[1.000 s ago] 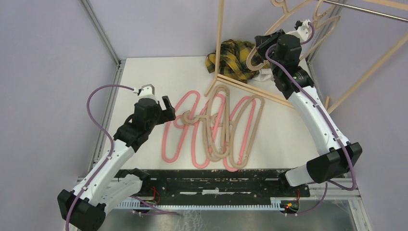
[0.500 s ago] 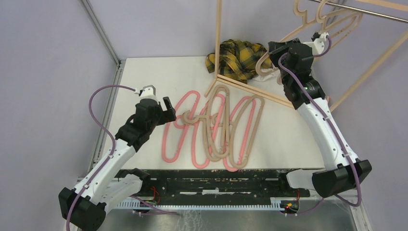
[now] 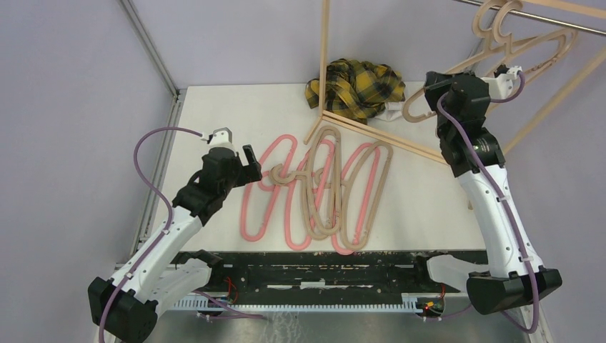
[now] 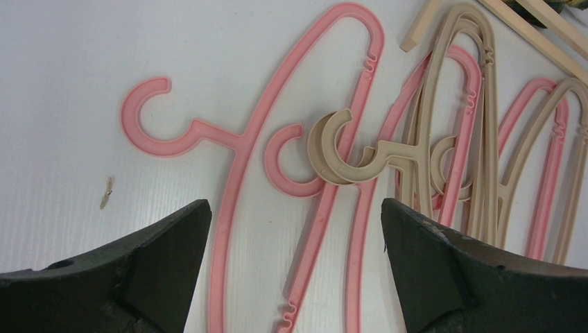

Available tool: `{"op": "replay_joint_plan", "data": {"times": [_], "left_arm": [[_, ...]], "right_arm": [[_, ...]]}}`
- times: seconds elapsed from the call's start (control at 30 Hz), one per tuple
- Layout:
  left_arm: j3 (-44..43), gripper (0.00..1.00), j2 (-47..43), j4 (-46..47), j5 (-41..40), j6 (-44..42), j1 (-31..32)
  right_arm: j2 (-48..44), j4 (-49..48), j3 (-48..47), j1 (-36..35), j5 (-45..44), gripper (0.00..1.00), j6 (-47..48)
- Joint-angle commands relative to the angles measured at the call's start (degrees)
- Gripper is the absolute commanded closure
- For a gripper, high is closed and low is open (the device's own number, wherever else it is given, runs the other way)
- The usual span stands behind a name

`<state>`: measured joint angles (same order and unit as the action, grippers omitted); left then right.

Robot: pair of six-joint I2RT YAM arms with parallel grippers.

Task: Organize the hangers

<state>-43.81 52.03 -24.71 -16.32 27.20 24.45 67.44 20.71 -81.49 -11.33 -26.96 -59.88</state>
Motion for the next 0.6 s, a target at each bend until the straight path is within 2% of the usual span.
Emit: {"op": "replay_joint_plan", "data": {"times": [0.0, 0.1, 0.23, 0.57], "left_arm": [[-0.1, 0.01, -0.4, 2.8, 0.6, -0.4, -0.2], [0.1, 0.01, -0.3, 2.9, 0.7, -0.3, -0.2], [0.3, 0.01, -0.1, 3.2, 0.9, -0.3, -0.2], [0.7, 0.01, -0.3, 3.4, 0.7, -0.1, -0.2]], "right_arm": [[-3.1, 3.2, 1.3, 3.5, -1.1, 0.98, -0.8], [-4.3, 4.2, 2.3, 6.1, 0.7, 0.97, -1.1], [-5.3, 5.6, 3.4, 10.1, 4.4, 0.86, -2.4], [-6.1, 7.5, 3.9, 20.5, 12.0, 0.85, -3.6]]}}
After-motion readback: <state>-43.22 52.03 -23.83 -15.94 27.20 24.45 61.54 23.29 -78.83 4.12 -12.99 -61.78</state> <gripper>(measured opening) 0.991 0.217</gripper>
